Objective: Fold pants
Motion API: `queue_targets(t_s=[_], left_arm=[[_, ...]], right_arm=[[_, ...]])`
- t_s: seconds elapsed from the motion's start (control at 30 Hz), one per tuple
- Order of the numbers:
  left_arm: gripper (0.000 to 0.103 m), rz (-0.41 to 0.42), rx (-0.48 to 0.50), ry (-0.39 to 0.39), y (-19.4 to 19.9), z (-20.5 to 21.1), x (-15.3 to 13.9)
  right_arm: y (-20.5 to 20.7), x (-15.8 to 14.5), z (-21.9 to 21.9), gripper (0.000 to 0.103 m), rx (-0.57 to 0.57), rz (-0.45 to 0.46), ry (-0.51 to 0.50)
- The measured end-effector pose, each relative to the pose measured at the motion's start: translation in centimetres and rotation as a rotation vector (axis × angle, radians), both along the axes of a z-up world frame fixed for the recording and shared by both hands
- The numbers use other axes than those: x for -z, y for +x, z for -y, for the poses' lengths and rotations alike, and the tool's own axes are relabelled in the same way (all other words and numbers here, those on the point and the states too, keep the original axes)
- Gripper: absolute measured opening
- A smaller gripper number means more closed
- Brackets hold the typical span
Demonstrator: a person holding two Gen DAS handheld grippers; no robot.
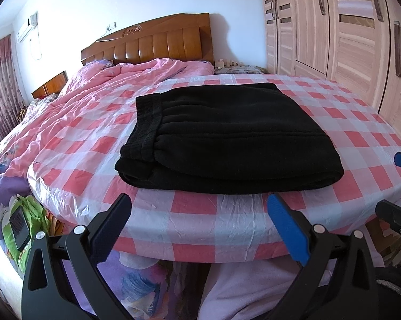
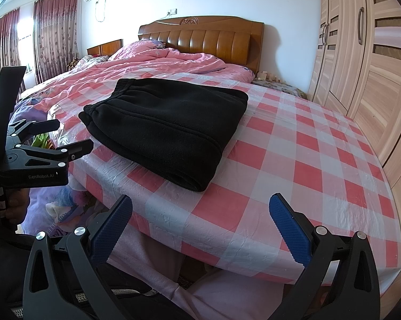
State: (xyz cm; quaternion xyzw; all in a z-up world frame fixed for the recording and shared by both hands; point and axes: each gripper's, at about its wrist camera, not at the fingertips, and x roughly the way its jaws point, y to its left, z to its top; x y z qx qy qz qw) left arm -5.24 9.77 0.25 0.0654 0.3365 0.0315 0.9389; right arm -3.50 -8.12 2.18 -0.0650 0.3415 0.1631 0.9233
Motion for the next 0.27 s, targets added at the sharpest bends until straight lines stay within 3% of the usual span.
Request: queue_targets(t_s=[0.27], left_arm=[[0.102,-0.015,-0.001,-0.007,0.24,-0.17,-0.16]], right_arm=[[-0.08,0.00,-0.12,0.099,0.000,-0.001,0.001]])
